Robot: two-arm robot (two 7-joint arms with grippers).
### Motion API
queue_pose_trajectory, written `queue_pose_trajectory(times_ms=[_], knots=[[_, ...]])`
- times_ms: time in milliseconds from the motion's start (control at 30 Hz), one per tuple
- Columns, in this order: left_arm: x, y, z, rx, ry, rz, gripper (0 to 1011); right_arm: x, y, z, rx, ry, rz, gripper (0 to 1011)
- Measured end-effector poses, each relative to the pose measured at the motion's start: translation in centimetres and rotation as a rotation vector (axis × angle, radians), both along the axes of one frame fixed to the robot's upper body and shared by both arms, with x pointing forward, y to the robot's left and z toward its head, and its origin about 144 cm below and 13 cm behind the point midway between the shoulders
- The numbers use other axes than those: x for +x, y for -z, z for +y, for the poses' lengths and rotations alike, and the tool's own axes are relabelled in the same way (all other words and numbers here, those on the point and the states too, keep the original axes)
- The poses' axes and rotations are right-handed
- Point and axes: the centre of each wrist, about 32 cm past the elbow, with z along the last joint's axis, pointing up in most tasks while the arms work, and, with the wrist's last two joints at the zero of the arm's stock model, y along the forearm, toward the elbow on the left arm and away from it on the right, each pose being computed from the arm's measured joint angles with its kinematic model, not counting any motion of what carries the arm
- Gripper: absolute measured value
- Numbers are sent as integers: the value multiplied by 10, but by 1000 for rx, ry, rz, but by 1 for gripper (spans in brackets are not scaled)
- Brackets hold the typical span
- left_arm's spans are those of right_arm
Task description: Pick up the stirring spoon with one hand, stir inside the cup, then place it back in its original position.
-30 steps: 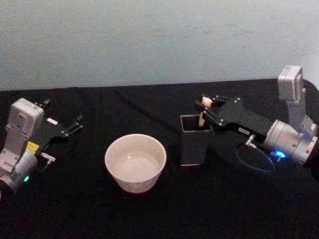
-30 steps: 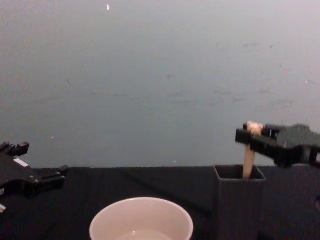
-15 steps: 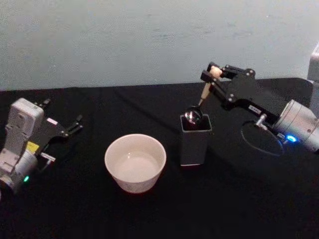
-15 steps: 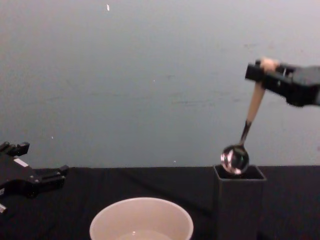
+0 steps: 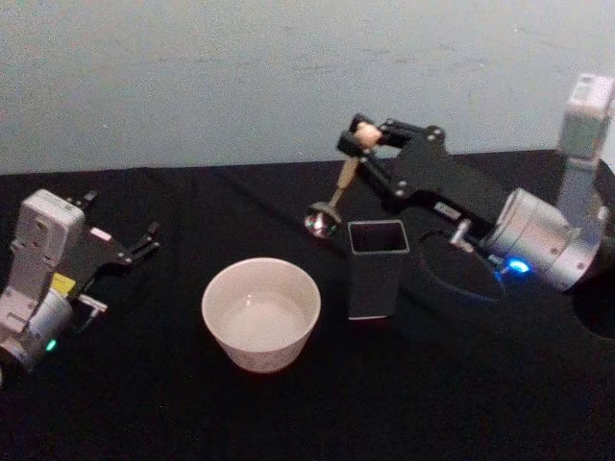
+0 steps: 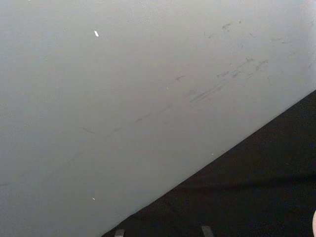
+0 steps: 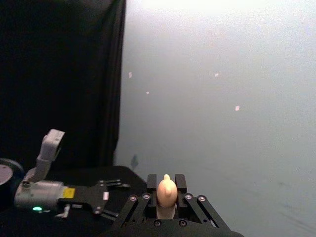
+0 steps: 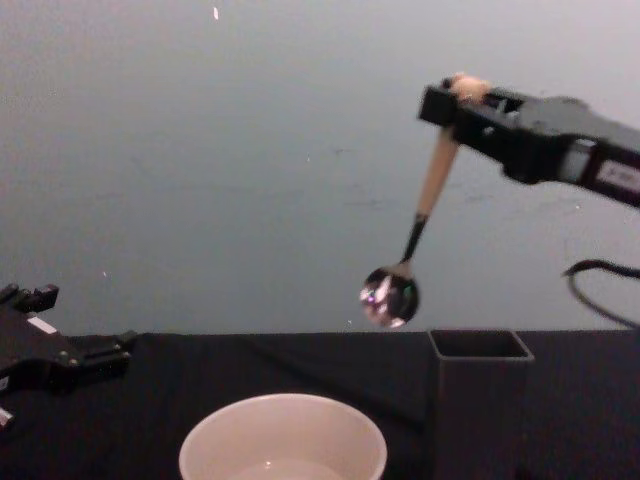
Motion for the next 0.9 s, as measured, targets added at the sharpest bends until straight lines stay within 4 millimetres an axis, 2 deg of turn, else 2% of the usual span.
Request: queue_pose_trajectory(times_ms=[333,900], knots=[[0,0,0,0,0,0,1001,4,19,29,-56,-77,41,213],[0,0,0,0,0,0,1001,11,54,54,-154,-130,88,213]])
